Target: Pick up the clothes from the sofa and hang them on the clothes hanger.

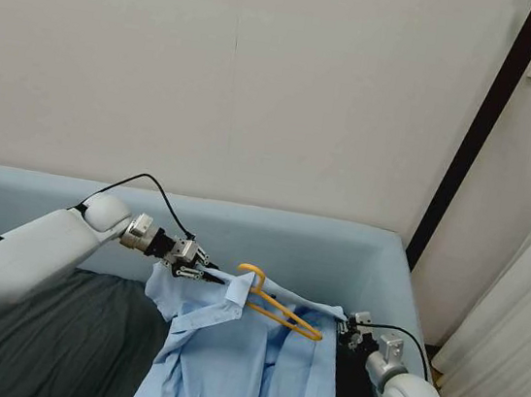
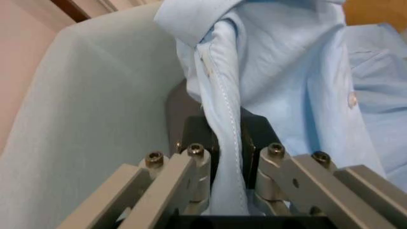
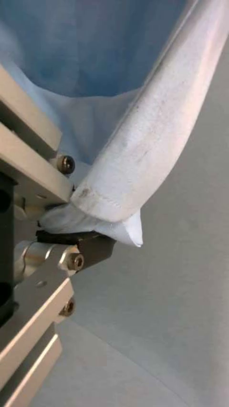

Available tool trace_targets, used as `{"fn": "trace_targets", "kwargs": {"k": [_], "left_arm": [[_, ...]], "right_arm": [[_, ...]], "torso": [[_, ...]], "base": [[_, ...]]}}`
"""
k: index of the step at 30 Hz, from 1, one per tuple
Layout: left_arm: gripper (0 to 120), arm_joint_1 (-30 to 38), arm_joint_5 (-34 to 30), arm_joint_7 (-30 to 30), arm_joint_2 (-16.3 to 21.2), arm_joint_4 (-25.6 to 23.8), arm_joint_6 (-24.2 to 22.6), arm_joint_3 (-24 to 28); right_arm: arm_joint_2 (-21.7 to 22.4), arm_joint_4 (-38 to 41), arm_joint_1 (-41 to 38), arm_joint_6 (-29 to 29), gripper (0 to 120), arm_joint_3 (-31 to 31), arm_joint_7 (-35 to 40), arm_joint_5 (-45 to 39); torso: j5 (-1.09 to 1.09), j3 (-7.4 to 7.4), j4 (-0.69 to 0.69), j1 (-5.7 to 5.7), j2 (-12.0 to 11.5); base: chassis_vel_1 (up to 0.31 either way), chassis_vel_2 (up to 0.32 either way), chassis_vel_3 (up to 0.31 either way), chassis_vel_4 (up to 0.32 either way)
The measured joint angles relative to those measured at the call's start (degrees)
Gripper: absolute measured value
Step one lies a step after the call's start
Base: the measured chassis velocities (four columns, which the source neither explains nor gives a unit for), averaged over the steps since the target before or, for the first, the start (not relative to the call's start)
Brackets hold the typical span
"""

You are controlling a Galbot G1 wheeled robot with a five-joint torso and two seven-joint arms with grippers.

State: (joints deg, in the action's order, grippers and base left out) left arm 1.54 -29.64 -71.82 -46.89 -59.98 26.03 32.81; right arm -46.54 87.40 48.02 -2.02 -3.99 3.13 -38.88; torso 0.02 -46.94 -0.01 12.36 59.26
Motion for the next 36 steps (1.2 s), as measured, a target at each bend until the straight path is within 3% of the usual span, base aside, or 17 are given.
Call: {"fn": "trace_targets", "kwargs": {"k": [13, 24, 28, 32, 36], "left_arm": [[7, -0.5, 2.0, 3.3, -0.3, 1.9, -1.7, -1.4], [7, -2.5, -2.1, 8.5, 0.4, 0.5, -5.6, -0.3], [7, -2.5, -2.6, 10.7, 0.3, -1.0, -7.3, 1.0], [7, -1.5, -9.5, 14.1, 0.3, -4.8, -11.8, 5.9], [7, -0.8, -10.1, 14.5, -0.2, -5.6, -12.6, 7.7]], "right_arm": [[5.3, 9.3, 3.3, 0.4, 0, 1.9, 2.0, 2.1], [9.1, 17.1, 4.0, -1.7, 0, 1.9, 3.9, 0.7], [9.8, 19.4, 4.2, -2.3, 0, 1.5, 4.6, 0.4], [10.7, 23.0, 4.2, -2.9, 0, 1.0, 5.5, 1.4], [11.4, 23.6, 3.9, -3.0, 0, 1.0, 5.9, 1.5]], "torso": [[0.0, 0.0, 0.0, 0.0, 0.0], [-0.01, 0.0, 0.01, 0.0, 0.0], [0.01, 0.01, 0.0, 0.0, 0.0], [0.01, 0.0, 0.01, 0.0, 0.0], [0.0, 0.0, 0.0, 0.0, 0.0]], "base": [[0.0, 0.0, 0.0, 0.0], [0.0, 0.0, 0.0, 0.0], [0.0, 0.0, 0.0, 0.0], [0.0, 0.0, 0.0, 0.0], [0.0, 0.0, 0.0, 0.0]]}}
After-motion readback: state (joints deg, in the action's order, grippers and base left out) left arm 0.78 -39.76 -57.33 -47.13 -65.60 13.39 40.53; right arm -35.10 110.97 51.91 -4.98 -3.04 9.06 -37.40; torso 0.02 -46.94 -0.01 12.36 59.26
